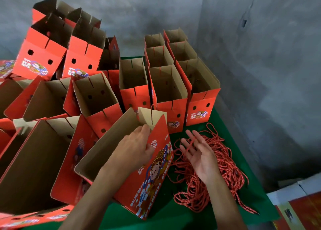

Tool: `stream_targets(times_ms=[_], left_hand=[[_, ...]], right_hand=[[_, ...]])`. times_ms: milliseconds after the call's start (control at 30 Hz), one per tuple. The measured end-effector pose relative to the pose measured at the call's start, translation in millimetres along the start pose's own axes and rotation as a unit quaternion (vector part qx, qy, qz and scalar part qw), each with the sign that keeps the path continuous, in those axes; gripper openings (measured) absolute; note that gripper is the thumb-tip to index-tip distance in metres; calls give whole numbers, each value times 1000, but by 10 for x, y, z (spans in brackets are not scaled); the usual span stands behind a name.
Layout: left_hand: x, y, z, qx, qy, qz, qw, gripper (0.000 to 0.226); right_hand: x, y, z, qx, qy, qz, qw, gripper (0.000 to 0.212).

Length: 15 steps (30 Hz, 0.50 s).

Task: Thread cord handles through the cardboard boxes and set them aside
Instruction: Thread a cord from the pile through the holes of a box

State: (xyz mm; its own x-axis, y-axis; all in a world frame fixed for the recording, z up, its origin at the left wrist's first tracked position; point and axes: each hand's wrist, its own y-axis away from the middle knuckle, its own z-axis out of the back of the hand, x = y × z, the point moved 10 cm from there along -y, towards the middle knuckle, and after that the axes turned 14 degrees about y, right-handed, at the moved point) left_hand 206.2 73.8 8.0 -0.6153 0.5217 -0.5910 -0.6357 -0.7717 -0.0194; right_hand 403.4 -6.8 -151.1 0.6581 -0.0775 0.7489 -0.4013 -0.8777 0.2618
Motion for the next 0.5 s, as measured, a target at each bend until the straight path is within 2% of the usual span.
stream_targets(times_ms=[67,133,233,267,367,433,500], left_hand=[[-16,4,-1,-6,-11,5,1000,28],[-16,3,13,-17,-16,15,1000,26],[-26,3,9,-29,-24,29,999,23],[-34,10,4,-34,-27,31,999,23],[-32,34,2,-43,-28,46,998,24],[-10,43,-7,-39,-25,60,997,27],[19,36,-9,-39,-21,71,996,29]], right_hand=[[42,6,-72,27,48,13,998,38],[59,3,-68,21,106,21,994,38],[56,29,149,-66,229,37,971,33],[63,51,255,-103,317,44,942,32],[20,60,506,-152,579,29,801,29],[-64,33,620,-137,673,-4,726,20],[-128,33,690,-139,740,-14,658,31]])
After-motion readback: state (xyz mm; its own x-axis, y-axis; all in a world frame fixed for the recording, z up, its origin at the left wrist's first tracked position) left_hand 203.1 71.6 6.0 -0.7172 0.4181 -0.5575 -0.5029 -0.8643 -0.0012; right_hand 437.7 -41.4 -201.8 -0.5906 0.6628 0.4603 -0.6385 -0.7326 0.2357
